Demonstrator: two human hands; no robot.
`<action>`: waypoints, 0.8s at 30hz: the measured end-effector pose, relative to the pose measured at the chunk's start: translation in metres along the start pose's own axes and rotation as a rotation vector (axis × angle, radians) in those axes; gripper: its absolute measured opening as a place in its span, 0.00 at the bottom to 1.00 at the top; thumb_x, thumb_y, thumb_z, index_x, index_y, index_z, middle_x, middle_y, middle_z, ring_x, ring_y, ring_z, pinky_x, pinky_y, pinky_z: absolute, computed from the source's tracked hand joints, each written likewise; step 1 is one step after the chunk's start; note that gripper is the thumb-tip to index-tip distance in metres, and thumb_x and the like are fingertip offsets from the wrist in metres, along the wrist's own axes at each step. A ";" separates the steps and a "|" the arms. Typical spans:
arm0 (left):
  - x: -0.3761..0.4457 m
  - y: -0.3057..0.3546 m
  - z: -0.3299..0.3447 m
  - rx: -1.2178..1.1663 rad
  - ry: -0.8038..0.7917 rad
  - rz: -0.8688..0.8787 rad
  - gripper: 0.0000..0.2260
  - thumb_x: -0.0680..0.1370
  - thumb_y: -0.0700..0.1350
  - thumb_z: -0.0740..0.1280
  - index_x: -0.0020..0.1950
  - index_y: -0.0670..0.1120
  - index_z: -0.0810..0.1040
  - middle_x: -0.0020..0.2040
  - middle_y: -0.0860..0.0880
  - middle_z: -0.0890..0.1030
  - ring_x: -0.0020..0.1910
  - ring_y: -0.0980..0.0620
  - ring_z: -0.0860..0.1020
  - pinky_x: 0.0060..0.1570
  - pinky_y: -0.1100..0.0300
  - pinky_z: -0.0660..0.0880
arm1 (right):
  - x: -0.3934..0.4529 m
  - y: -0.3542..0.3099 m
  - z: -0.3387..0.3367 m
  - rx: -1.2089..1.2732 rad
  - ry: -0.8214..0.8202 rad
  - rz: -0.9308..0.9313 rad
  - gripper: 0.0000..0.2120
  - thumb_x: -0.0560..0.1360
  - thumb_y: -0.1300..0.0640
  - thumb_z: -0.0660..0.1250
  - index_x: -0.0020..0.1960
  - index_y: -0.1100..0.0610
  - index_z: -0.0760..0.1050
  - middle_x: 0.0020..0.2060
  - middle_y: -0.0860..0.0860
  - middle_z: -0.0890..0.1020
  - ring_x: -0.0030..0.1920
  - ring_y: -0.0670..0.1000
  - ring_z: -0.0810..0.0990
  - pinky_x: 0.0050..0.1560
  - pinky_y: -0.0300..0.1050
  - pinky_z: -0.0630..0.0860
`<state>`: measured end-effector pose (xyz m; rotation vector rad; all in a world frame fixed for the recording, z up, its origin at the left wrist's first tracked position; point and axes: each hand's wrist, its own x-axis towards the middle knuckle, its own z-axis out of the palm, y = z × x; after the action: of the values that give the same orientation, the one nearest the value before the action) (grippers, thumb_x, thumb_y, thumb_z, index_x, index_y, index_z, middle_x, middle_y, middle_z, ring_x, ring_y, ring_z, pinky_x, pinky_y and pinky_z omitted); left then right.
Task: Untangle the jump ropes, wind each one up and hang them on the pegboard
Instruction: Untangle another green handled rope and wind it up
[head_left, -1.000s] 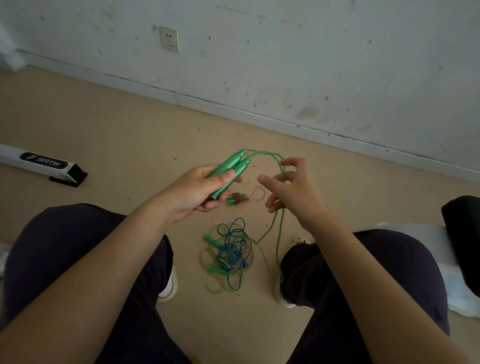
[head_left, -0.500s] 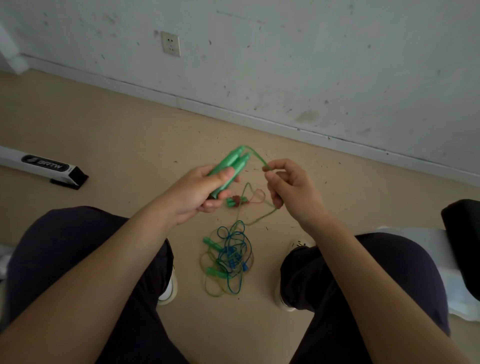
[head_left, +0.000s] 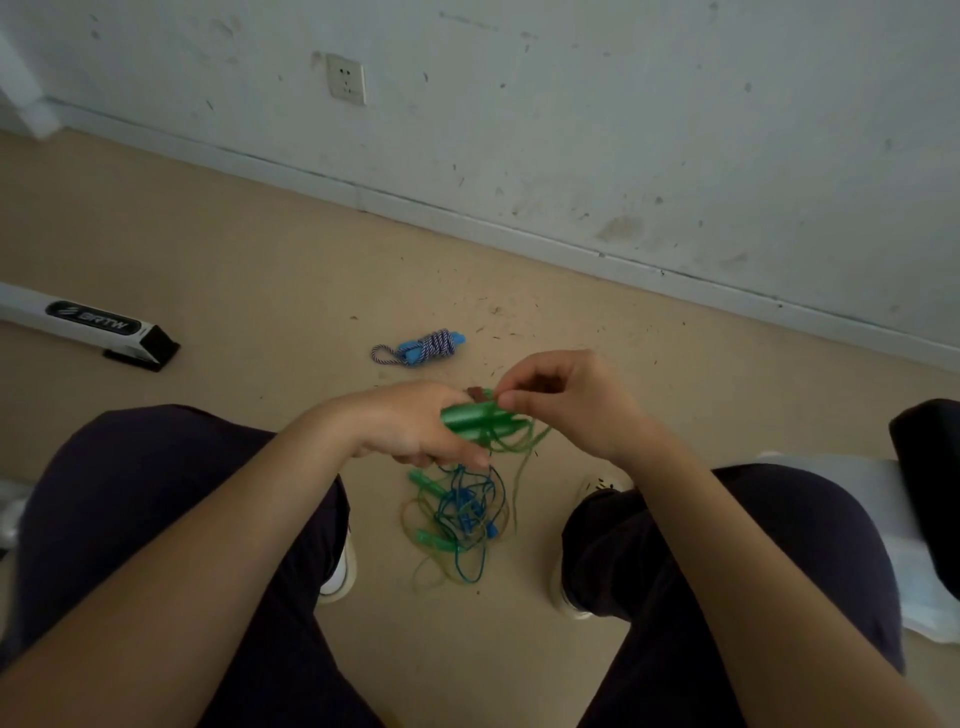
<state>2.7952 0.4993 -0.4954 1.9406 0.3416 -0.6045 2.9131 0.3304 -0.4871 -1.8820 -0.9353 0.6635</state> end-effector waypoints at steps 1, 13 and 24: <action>-0.001 0.003 0.002 -0.021 -0.037 0.002 0.13 0.73 0.51 0.76 0.48 0.47 0.77 0.31 0.52 0.75 0.25 0.56 0.69 0.26 0.64 0.64 | 0.000 0.000 0.000 -0.003 0.000 -0.008 0.02 0.72 0.62 0.74 0.44 0.56 0.84 0.39 0.53 0.85 0.38 0.48 0.82 0.42 0.43 0.79; 0.001 0.009 0.008 -0.248 -0.013 0.084 0.11 0.82 0.52 0.64 0.57 0.46 0.78 0.34 0.49 0.76 0.24 0.58 0.69 0.25 0.66 0.64 | 0.002 0.005 0.004 0.235 0.017 -0.025 0.05 0.73 0.59 0.74 0.43 0.57 0.78 0.38 0.54 0.80 0.37 0.52 0.77 0.40 0.47 0.74; 0.003 0.004 0.000 -0.508 0.067 0.218 0.25 0.75 0.50 0.71 0.67 0.37 0.72 0.40 0.45 0.82 0.29 0.53 0.72 0.22 0.66 0.59 | -0.004 -0.001 -0.004 0.419 -0.018 0.059 0.05 0.74 0.62 0.72 0.50 0.60 0.80 0.32 0.48 0.80 0.28 0.46 0.73 0.28 0.37 0.70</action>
<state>2.7996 0.4973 -0.4934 1.4837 0.2872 -0.2741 2.9134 0.3256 -0.4843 -1.5357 -0.6895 0.8415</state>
